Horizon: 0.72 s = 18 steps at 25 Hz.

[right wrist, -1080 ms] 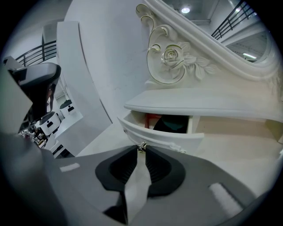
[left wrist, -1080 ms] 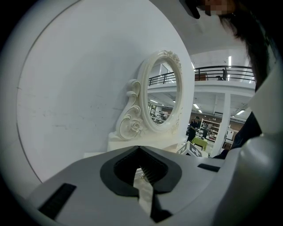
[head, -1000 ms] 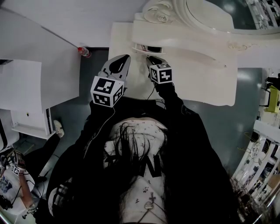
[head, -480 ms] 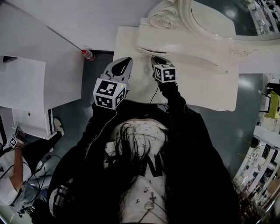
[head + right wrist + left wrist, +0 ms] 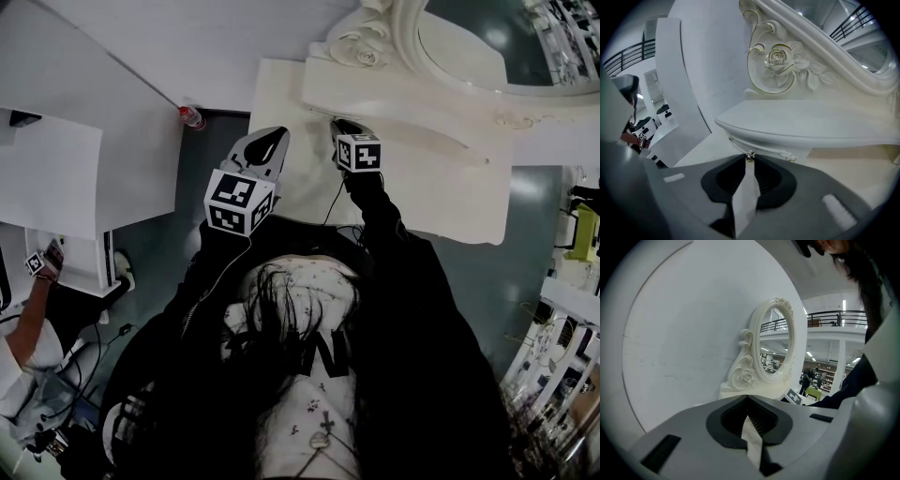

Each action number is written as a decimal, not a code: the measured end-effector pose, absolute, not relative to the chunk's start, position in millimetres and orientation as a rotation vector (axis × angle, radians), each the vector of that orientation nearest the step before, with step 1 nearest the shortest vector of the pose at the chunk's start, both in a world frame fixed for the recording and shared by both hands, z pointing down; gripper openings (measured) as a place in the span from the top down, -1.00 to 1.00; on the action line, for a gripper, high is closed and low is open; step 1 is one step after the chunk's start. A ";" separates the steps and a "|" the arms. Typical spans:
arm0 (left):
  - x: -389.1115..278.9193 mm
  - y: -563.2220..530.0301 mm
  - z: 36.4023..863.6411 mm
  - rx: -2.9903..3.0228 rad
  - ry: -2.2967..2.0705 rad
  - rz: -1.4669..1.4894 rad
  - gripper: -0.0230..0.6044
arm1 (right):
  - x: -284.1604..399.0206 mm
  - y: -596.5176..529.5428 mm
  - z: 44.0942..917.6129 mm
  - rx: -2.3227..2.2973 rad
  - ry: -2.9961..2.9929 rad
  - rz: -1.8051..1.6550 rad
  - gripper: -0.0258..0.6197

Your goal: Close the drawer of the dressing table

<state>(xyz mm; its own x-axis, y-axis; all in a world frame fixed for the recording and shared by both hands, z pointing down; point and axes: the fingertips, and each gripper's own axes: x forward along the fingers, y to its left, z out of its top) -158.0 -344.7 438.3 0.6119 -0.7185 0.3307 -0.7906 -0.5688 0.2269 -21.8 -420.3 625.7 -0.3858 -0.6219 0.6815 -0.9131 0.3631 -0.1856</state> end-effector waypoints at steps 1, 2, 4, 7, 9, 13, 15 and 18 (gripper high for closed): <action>-159.1 -344.2 438.2 2.490 -1.213 0.287 0.94 | -21.5 -421.7 626.5 1.331 -2.120 0.761 0.71; -160.2 -343.8 438.0 2.492 -1.213 0.289 0.94 | -21.0 -423.1 627.0 1.337 -2.117 0.761 0.71; -162.3 -342.5 437.3 2.494 -1.213 0.292 0.94 | -19.7 -425.3 626.8 1.351 -2.109 0.756 0.70; -166.1 -340.5 437.0 2.494 -1.219 0.299 0.94 | -19.3 -425.8 627.2 1.358 -2.098 0.753 0.69; -167.8 -339.6 437.0 2.496 -1.222 0.305 0.94 | -20.3 -427.5 627.0 1.358 -2.106 0.748 0.69; -169.4 -337.6 435.0 2.510 -1.222 0.314 0.94 | -19.6 -431.1 625.4 1.380 -2.108 0.752 0.68; -170.5 -336.4 434.8 2.512 -1.225 0.317 0.94 | -19.2 -431.0 624.2 1.385 -2.103 0.752 0.68; -172.2 -334.2 435.0 2.511 -1.231 0.322 0.94 | -18.8 -429.8 622.9 1.390 -2.092 0.754 0.68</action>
